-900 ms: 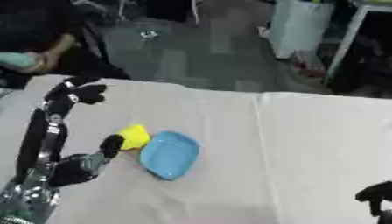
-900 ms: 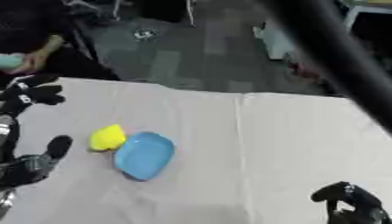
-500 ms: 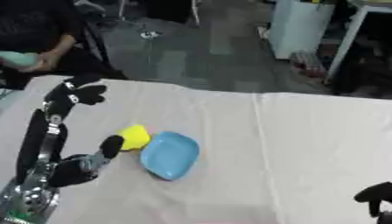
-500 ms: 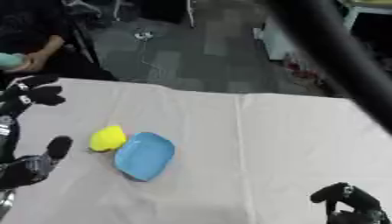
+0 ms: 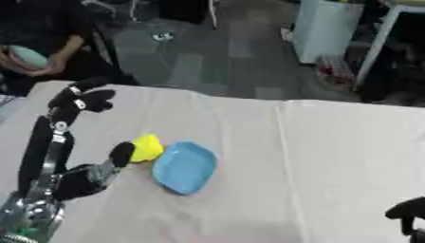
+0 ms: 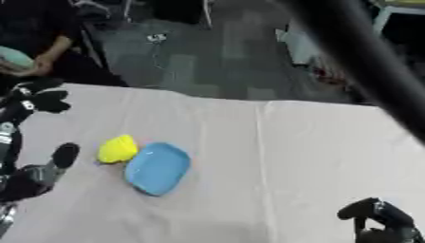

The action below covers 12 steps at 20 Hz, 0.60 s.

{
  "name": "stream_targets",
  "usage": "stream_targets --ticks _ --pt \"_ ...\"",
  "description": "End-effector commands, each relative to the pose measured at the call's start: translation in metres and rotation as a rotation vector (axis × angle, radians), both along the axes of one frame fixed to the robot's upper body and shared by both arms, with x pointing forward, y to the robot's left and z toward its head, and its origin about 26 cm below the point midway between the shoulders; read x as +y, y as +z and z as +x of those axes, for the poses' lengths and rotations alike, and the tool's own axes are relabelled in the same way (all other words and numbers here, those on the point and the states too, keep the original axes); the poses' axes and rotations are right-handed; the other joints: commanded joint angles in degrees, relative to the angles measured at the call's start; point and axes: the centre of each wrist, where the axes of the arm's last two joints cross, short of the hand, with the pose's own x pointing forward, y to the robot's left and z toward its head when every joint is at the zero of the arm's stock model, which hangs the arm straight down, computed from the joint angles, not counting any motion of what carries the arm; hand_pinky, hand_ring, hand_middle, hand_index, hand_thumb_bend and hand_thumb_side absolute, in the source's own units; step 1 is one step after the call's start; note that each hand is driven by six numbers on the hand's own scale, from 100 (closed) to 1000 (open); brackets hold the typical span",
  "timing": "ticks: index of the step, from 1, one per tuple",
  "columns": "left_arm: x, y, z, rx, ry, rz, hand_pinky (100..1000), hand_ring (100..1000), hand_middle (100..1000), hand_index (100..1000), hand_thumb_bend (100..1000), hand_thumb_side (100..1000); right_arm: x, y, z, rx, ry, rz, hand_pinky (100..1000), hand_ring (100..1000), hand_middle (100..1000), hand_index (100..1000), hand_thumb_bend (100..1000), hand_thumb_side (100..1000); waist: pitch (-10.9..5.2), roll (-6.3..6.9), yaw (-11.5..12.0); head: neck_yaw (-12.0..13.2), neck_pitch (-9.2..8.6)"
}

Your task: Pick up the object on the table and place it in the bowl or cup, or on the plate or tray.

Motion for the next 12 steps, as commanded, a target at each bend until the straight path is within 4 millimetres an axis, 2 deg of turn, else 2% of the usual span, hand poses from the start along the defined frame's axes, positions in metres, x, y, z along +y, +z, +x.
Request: stream_targets --ticks 1,7,12 --pt "0.012 0.017 -0.001 -0.002 0.056 0.083 604 644 801 795 422 866 -0.003 0.004 0.000 -0.044 0.002 0.023 153 414 450 142 100 970 -0.56 0.41 0.2 0.2 0.67" --pt "0.034 0.028 -0.007 0.155 0.096 0.271 616 656 802 791 409 890 -0.002 0.003 -0.001 -0.039 0.003 0.012 152 414 450 140 100 972 -0.66 0.89 0.2 0.5 0.92" --pt "0.044 0.048 -0.006 0.276 0.125 0.411 635 673 801 791 405 900 -0.001 0.003 -0.002 -0.036 0.009 0.001 152 414 450 138 100 973 -0.67 1.20 -0.3 1.3 1.10"
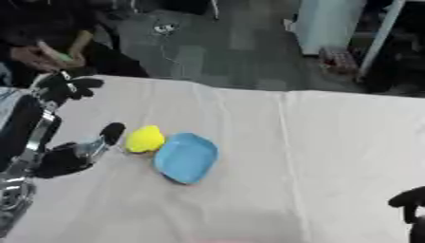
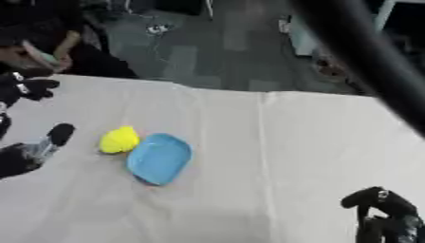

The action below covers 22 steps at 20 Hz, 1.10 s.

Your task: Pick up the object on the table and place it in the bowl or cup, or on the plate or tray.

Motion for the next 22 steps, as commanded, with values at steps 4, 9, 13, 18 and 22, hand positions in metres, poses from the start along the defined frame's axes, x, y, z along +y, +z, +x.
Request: stream_targets --ticks 4,9,13,18,22 --pt "0.006 0.034 0.002 0.099 0.035 0.189 653 690 801 790 407 907 -0.002 0.004 0.000 -0.040 0.016 0.004 152 414 450 139 100 972 -0.32 0.57 -0.6 1.3 -0.07" --pt "0.004 0.051 0.006 0.211 0.050 0.333 689 730 802 792 453 883 -0.004 0.006 0.001 -0.045 0.023 0.002 153 414 450 143 100 971 -0.33 0.90 -1.3 1.9 0.09" --pt "-0.002 0.058 0.009 0.313 0.062 0.455 732 768 815 799 478 874 -0.007 0.008 0.003 -0.052 0.031 0.004 154 414 450 147 100 969 -0.29 1.10 -1.8 2.7 -0.14" --pt "-0.007 0.065 0.011 0.470 0.135 0.623 766 799 820 800 504 858 -0.009 0.011 0.005 -0.057 0.050 0.006 155 414 450 149 100 969 -0.29 1.32 -2.5 3.6 -0.38" --pt "-0.011 0.077 0.013 0.595 0.231 0.710 780 816 814 799 516 852 -0.010 0.012 0.005 -0.058 0.061 0.005 155 414 451 149 100 970 -0.29 1.51 -2.9 4.4 -0.45"
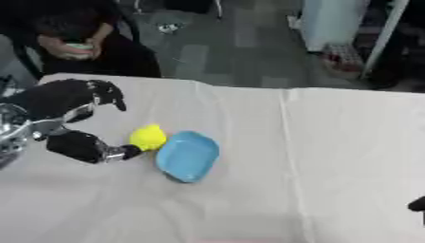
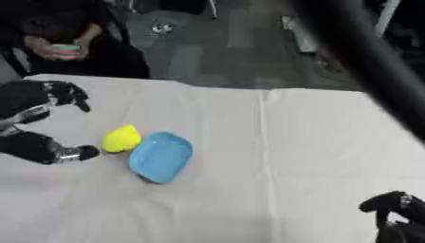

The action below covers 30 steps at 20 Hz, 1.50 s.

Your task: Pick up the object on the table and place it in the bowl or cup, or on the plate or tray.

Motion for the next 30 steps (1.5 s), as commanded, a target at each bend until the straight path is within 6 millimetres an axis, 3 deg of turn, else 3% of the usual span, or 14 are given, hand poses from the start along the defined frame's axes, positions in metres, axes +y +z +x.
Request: stream_targets --ticks 1,7,12,20,30 --pt "-0.002 0.019 -0.001 0.050 0.078 0.119 784 820 814 799 520 855 -0.004 0.007 0.002 -0.049 0.024 0.005 155 414 451 149 100 969 -0.27 0.34 -0.3 1.2 -0.61" --pt "0.002 0.017 0.012 0.135 0.161 0.247 806 837 805 792 586 857 -0.006 0.012 0.005 -0.060 0.051 0.008 156 413 451 156 100 967 -0.10 0.64 -1.5 2.7 -0.82" --pt "0.021 0.005 0.031 0.181 0.243 0.296 812 842 806 794 603 848 -0.010 0.018 0.010 -0.072 0.076 0.017 157 413 452 162 100 963 0.17 0.95 -2.5 4.1 -0.63" --pt "0.051 -0.019 0.049 0.227 0.343 0.299 807 839 806 796 614 839 -0.015 0.028 0.017 -0.091 0.114 0.034 157 412 453 166 100 961 1.00 1.11 -4.0 3.8 -1.50" --pt "0.049 -0.026 0.059 0.213 0.310 0.241 795 830 806 797 615 832 -0.018 0.038 0.024 -0.105 0.155 0.041 156 411 455 166 100 967 1.92 1.33 -5.7 3.6 -1.85"
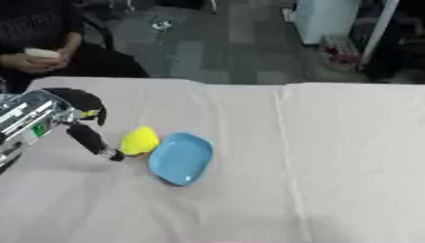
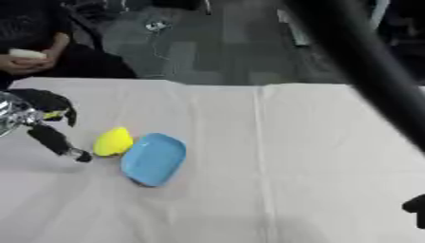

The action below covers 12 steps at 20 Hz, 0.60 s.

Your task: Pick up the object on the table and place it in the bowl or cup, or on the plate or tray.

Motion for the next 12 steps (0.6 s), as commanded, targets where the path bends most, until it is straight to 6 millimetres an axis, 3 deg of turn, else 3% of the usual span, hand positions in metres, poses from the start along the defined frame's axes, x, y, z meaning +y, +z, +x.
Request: stream_targets --ticks 1,12 --pt "0.002 0.010 0.002 -0.032 -0.004 0.000 795 830 806 797 615 832 -0.006 0.010 0.003 -0.034 0.016 -0.011 156 411 454 166 100 966 -0.27 0.33 -0.4 0.1 -0.73" --pt "0.007 0.007 0.006 -0.050 0.000 0.002 794 829 806 797 612 828 -0.012 0.024 0.010 -0.045 0.053 -0.005 154 410 456 166 100 968 0.57 0.79 -2.2 0.0 -0.84"
